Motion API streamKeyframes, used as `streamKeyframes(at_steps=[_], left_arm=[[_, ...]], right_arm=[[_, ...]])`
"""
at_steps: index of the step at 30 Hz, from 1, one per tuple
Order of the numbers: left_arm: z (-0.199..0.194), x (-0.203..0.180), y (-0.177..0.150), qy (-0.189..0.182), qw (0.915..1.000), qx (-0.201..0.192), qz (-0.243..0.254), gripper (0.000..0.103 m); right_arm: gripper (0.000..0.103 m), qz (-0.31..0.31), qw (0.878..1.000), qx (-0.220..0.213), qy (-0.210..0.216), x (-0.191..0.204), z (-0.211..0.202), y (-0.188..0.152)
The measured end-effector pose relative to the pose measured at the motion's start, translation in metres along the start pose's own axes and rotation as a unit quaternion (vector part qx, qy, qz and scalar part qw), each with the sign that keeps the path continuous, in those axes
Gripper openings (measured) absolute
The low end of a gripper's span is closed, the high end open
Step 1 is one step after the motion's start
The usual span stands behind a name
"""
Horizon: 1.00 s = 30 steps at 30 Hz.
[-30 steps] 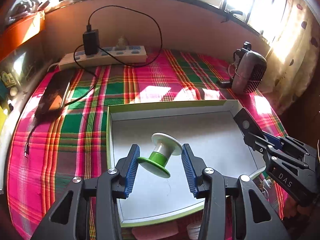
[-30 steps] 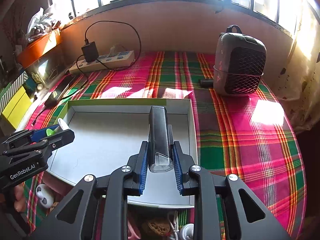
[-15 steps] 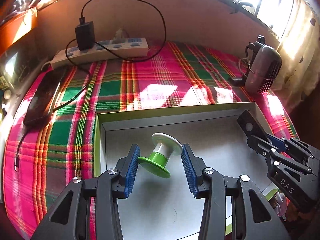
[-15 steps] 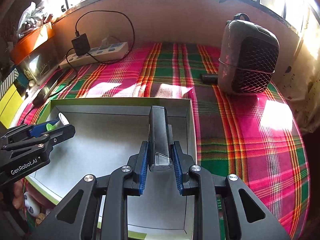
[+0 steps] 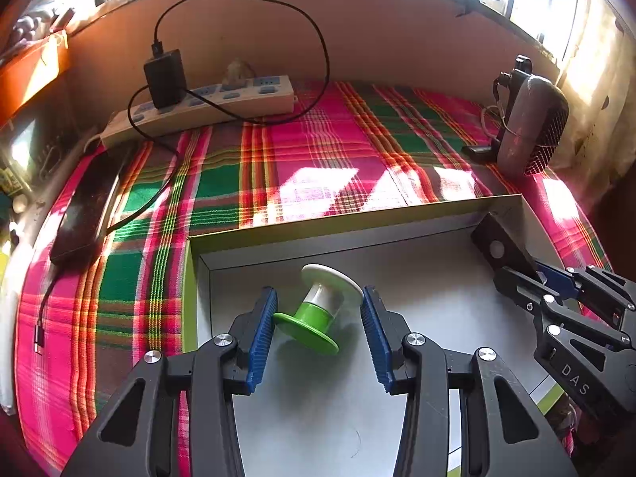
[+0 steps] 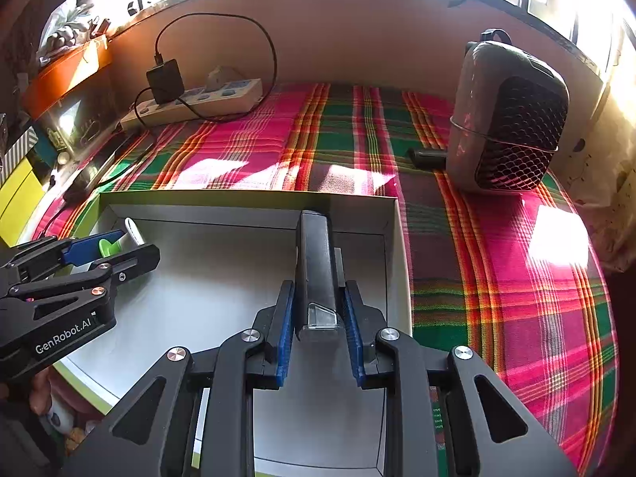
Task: Organize objects
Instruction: 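Lower the black device upright into the box and open the right tool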
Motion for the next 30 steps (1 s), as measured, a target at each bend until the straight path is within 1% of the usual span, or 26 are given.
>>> streamKeyframes(at_steps=[9, 24, 26, 30], left_arm=[[0.0018, -0.0020, 0.0011, 0.007, 1.0000, -0.002, 0.002, 0.042], [0.0022, -0.0031, 0.0017, 0.005, 1.0000, -0.003, -0.004, 0.042], [0.0018, -0.0023, 0.0014, 0.004, 1.0000, -0.003, -0.004, 0.042], [0.0017, -0.0025, 0.0014, 0.004, 1.0000, -0.003, -0.006, 0.042]], right_arm=[[0.025, -0.005, 1.000, -0.002, -0.005, 0.0012, 0.0010, 0.0000], [0.026, 0.009, 1.000, -0.003, 0.006, 0.0008, -0.0023, -0.0002], [0.027, 0.010, 1.000, -0.003, 0.007, 0.0012, -0.0024, -0.0001], [0.033, 0.010, 1.000, -0.006, 0.010, 0.0023, -0.0040, -0.0001]])
Point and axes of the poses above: each gripper's, at about its wrist camera, not at the fingertips, and z roughly the way its jaws point, x to its left, y to its top, the point moved 2 cm from there along z, roughly the way its jaws point, and after that the axes turned 10 degrees about x, right-handed, at the moved point
